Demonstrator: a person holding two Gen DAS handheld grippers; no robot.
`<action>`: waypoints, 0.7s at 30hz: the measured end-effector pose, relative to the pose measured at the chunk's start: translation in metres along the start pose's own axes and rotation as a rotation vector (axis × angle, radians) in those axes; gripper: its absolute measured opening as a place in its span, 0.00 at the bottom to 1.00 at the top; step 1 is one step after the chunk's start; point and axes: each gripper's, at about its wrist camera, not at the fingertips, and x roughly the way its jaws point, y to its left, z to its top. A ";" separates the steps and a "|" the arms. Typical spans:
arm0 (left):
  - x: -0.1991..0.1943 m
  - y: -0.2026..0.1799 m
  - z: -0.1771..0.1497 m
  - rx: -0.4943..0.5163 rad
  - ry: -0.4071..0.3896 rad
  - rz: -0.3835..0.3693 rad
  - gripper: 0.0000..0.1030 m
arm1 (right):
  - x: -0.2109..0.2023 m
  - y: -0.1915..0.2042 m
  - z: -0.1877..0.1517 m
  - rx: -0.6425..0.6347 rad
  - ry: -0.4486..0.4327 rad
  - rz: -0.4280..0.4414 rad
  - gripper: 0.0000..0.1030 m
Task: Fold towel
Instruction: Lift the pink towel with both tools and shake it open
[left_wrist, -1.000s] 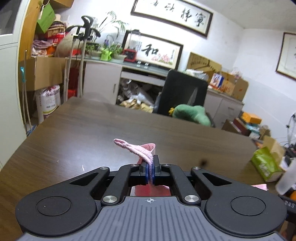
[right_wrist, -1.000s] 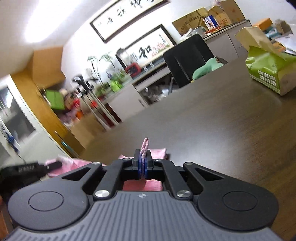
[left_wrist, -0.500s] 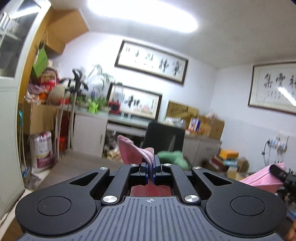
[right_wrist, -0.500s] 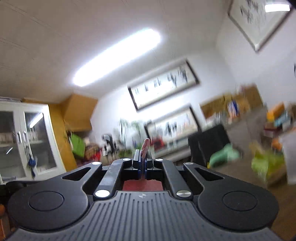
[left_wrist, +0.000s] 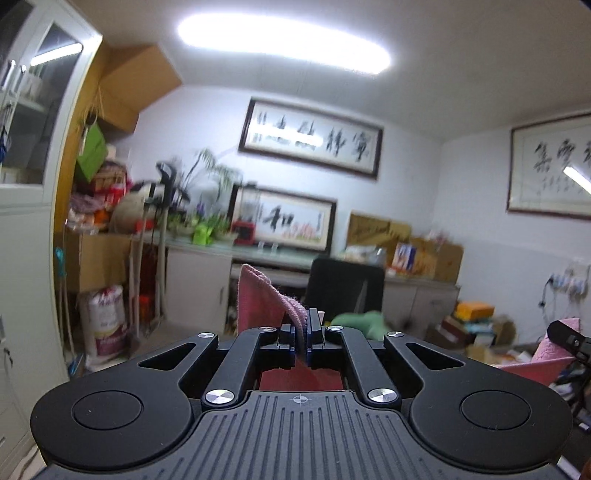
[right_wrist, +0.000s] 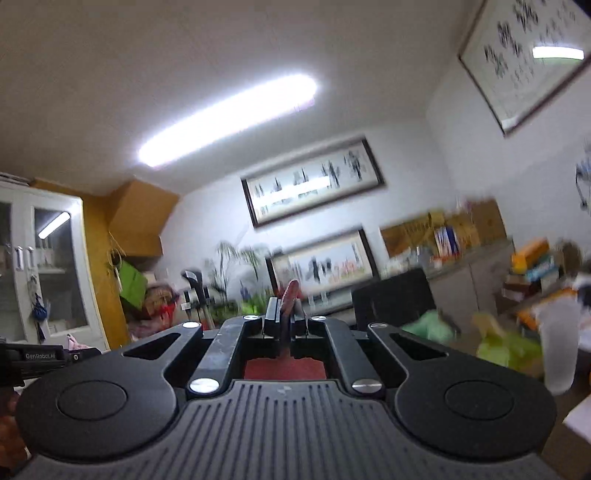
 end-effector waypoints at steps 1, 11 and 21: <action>0.020 -0.003 0.001 0.007 0.020 0.021 0.05 | 0.013 -0.002 -0.003 0.010 0.024 -0.009 0.05; 0.092 -0.002 0.038 -0.019 -0.010 0.075 0.06 | 0.086 0.016 0.017 -0.011 -0.033 -0.032 0.05; 0.021 0.019 -0.121 -0.072 0.215 0.048 0.06 | 0.001 -0.006 -0.101 0.053 0.180 -0.067 0.05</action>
